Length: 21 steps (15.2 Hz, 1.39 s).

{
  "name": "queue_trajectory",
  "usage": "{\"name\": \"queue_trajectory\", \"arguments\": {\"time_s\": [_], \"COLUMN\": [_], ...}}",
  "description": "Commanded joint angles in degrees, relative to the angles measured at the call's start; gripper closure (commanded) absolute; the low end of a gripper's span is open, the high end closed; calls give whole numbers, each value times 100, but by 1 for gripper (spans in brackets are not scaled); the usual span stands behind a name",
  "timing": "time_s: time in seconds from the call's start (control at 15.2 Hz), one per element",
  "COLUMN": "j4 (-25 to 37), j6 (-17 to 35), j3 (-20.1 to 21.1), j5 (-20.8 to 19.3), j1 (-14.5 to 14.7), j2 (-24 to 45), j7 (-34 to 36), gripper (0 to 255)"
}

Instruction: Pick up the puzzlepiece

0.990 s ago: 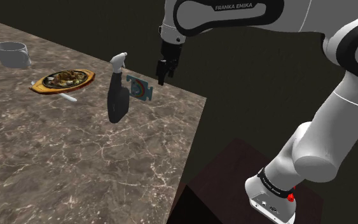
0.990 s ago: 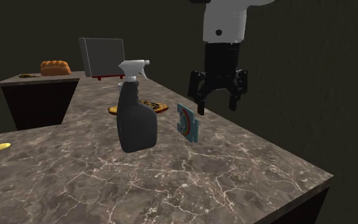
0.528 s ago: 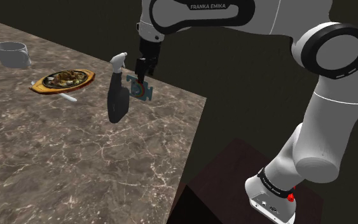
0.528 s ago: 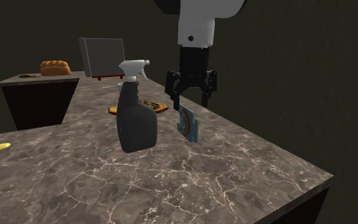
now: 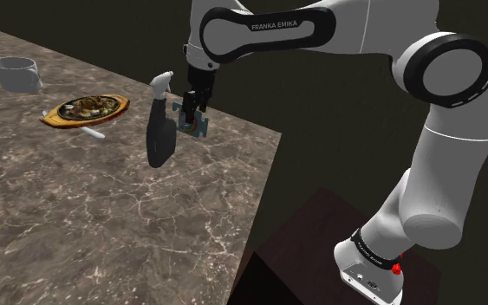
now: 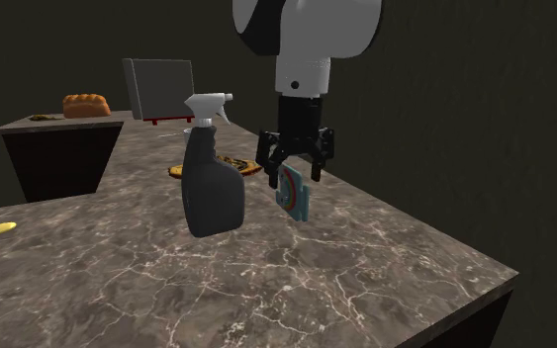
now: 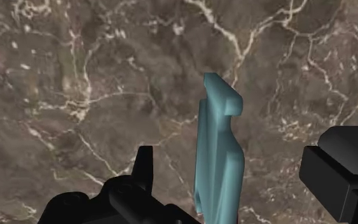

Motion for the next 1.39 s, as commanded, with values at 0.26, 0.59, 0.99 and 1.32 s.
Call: {"name": "queue_trajectory", "arguments": {"time_s": [0.26,0.59,0.99,1.32], "j4": [-12,-39,330,689], "j6": [23,33,-401,-778], "j3": [-1,0,8,13], "j5": [-2,1,15,19], "j1": [1,-2,2,10], "j2": [8,-9,-76,-94], "j7": [1,-2,-1,3], "gripper": [255,255,255,255]}}
